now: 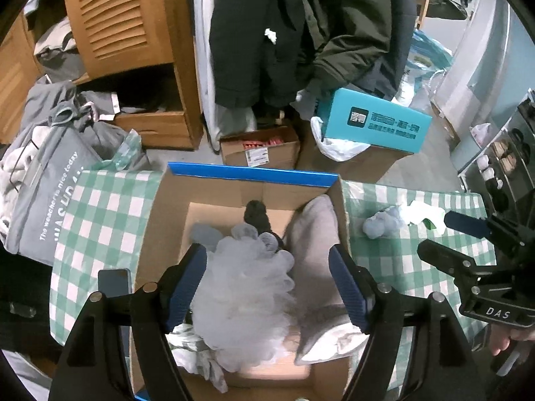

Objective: Organize soft objects
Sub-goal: 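Withdraw both open tools from the box back over the table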

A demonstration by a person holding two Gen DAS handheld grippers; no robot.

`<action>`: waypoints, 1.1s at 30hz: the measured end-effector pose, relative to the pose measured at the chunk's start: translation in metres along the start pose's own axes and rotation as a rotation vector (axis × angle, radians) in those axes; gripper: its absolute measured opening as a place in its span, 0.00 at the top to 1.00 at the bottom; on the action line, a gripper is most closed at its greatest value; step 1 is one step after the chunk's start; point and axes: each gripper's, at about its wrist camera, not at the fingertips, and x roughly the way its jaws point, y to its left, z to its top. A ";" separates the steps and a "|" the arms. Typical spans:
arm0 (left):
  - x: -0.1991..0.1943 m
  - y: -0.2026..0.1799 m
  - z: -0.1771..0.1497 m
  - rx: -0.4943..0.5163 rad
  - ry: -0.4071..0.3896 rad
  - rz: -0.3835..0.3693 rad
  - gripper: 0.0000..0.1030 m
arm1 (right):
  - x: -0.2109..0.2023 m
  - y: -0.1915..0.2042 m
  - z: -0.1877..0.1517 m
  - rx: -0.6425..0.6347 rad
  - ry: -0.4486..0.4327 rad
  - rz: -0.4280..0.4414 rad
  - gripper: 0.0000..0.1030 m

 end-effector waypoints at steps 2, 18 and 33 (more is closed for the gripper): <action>-0.002 -0.006 -0.001 0.011 -0.004 0.000 0.24 | -0.002 -0.008 -0.006 0.014 0.000 -0.004 0.31; -0.002 -0.069 -0.003 0.134 -0.004 0.011 0.16 | -0.031 -0.079 -0.048 0.131 -0.013 -0.042 0.31; 0.022 -0.117 -0.006 0.225 0.041 -0.002 0.16 | -0.032 -0.139 -0.061 0.187 0.000 -0.132 0.30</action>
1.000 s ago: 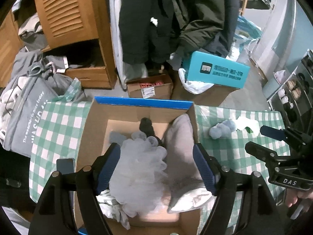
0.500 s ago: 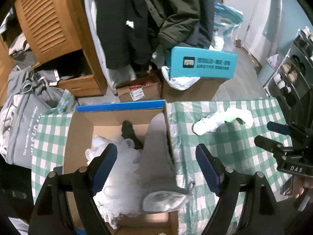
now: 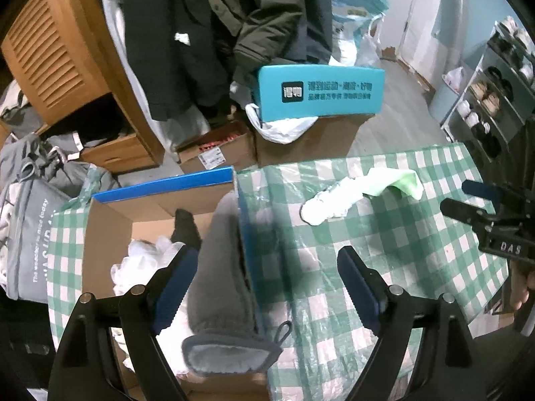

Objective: Organize soft objects
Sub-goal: 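Withdraw both open tools from the box back over the table, then grasp the white rolled sock with the left tool while the right tool grasps the light green cloth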

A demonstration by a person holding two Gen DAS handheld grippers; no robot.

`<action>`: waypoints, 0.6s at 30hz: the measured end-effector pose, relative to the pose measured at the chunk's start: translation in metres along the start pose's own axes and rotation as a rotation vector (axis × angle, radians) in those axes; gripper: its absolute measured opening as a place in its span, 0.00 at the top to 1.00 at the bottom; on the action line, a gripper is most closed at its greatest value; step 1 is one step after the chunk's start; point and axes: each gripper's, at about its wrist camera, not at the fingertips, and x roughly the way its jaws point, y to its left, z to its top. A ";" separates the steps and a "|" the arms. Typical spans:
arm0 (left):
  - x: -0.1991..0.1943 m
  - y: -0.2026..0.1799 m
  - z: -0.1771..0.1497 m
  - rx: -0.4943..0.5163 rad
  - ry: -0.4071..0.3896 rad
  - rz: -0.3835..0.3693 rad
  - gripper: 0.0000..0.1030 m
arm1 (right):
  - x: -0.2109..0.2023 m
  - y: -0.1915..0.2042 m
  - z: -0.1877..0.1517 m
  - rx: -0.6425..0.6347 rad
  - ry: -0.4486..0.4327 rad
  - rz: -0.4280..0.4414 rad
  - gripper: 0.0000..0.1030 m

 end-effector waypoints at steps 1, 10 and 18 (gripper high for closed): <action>0.002 -0.003 0.001 0.008 0.004 0.001 0.16 | 0.001 -0.003 0.000 -0.001 0.002 -0.007 0.30; 0.031 -0.030 0.010 0.064 0.051 -0.005 0.16 | 0.025 -0.019 0.004 -0.089 0.048 -0.030 0.30; 0.069 -0.052 0.008 0.088 0.134 -0.033 0.16 | 0.067 -0.034 0.008 -0.132 0.091 -0.039 0.30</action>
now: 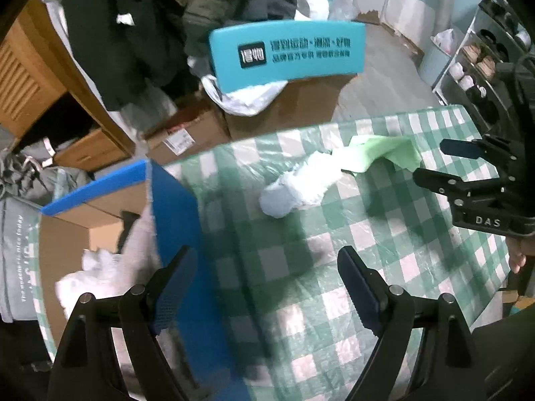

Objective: Organize soft objects
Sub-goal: 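Grasp the white rolled sock with the left tool while the right tool grasps the light green cloth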

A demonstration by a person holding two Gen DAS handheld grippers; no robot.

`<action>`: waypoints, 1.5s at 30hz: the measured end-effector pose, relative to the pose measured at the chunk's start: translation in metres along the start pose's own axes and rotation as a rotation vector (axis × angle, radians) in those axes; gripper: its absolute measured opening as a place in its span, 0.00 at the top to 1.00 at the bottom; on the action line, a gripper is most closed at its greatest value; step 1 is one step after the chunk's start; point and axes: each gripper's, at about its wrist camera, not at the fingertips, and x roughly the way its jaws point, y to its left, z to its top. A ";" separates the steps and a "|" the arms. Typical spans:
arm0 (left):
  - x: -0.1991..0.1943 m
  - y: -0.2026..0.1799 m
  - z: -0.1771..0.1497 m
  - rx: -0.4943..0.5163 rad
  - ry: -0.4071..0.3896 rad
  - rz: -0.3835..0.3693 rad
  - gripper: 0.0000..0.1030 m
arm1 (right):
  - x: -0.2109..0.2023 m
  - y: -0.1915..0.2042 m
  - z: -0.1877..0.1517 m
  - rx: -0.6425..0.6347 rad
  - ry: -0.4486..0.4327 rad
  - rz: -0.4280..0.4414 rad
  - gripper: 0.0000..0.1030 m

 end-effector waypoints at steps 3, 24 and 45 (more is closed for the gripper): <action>0.015 -0.007 0.003 0.020 0.026 0.005 0.15 | 0.017 -0.009 -0.001 -0.030 0.048 0.009 0.30; 0.100 -0.023 0.034 0.045 0.158 0.010 0.15 | 0.069 -0.021 0.016 -0.190 0.087 -0.051 0.30; 0.119 -0.044 0.051 0.151 0.091 0.077 0.38 | 0.085 -0.022 0.017 -0.181 0.115 -0.062 0.86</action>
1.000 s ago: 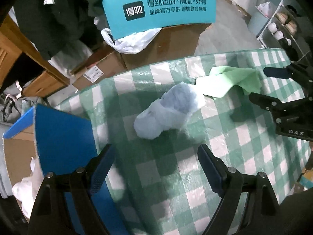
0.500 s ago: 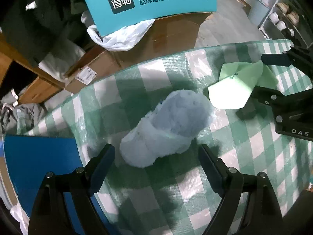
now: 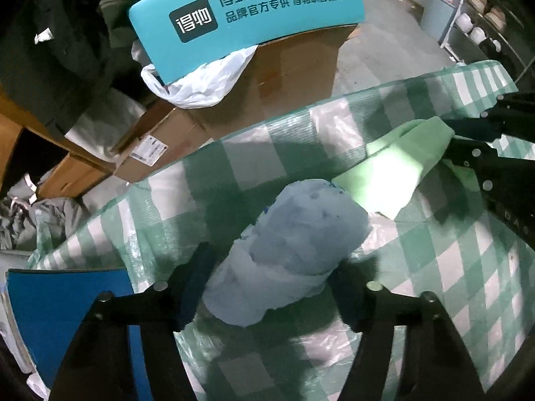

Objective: Organize soft objects
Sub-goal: 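Grasp the white rolled sock with the left tool while the right tool grasps the light green cloth, then carry the white sock and the green cloth over the box with both tools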

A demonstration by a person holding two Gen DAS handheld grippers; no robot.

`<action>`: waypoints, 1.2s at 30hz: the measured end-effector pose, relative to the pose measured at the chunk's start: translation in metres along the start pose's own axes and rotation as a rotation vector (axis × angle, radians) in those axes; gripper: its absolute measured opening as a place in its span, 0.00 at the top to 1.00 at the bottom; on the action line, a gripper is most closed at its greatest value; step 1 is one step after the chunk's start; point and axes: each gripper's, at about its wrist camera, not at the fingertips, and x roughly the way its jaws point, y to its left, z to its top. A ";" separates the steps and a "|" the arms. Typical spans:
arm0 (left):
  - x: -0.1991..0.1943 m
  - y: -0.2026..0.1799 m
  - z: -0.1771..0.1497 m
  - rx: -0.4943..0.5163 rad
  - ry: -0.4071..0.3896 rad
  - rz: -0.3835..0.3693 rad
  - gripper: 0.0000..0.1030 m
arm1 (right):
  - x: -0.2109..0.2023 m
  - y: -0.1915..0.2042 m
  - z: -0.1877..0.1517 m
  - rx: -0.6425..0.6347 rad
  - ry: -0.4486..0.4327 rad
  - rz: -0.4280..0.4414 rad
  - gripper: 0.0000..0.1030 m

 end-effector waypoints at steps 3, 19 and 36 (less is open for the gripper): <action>-0.002 -0.005 -0.001 0.027 -0.014 0.020 0.47 | -0.001 0.001 -0.003 0.011 0.003 0.012 0.91; -0.051 -0.009 -0.012 0.050 -0.093 0.041 0.52 | -0.035 0.005 -0.014 0.092 -0.023 0.054 0.92; -0.116 0.016 -0.049 0.006 -0.159 0.031 0.52 | -0.122 0.009 -0.034 0.181 -0.127 0.084 0.92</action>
